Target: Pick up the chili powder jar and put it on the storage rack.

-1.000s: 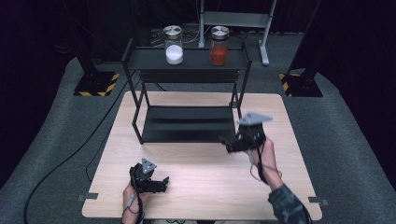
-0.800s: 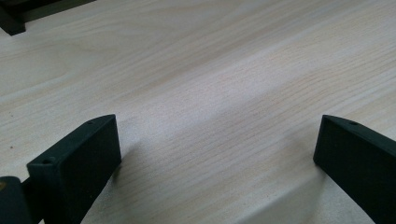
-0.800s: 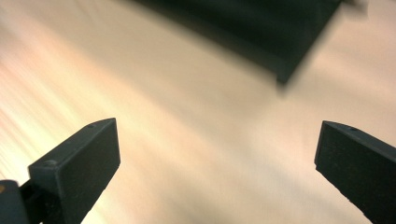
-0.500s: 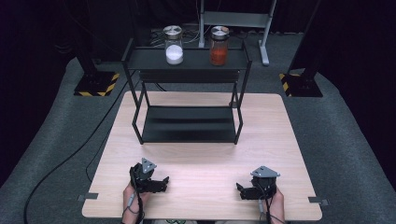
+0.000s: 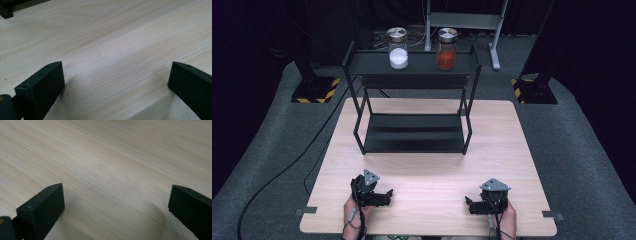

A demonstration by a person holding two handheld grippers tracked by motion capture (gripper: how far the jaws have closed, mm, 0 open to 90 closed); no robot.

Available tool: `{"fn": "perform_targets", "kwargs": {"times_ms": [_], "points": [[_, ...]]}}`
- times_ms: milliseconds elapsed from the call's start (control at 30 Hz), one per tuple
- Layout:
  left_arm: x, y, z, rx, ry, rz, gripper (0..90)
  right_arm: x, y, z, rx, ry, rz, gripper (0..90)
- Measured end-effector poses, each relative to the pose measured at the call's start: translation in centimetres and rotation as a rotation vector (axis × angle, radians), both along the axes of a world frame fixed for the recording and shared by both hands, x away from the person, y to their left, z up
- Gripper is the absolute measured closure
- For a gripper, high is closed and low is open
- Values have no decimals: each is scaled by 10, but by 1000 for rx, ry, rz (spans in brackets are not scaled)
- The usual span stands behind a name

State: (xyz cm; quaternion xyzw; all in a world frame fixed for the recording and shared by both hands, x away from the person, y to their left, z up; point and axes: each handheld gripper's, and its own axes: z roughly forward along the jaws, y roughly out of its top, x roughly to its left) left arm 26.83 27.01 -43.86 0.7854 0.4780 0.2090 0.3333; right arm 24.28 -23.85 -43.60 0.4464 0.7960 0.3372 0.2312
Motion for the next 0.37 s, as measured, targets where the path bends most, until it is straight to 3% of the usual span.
{"fn": "perform_targets", "kwargs": {"times_ms": [367], "points": [[0, 0, 0, 1, -2, -1, 0, 0, -4, -1, 22, 2, -1, 0]]}}
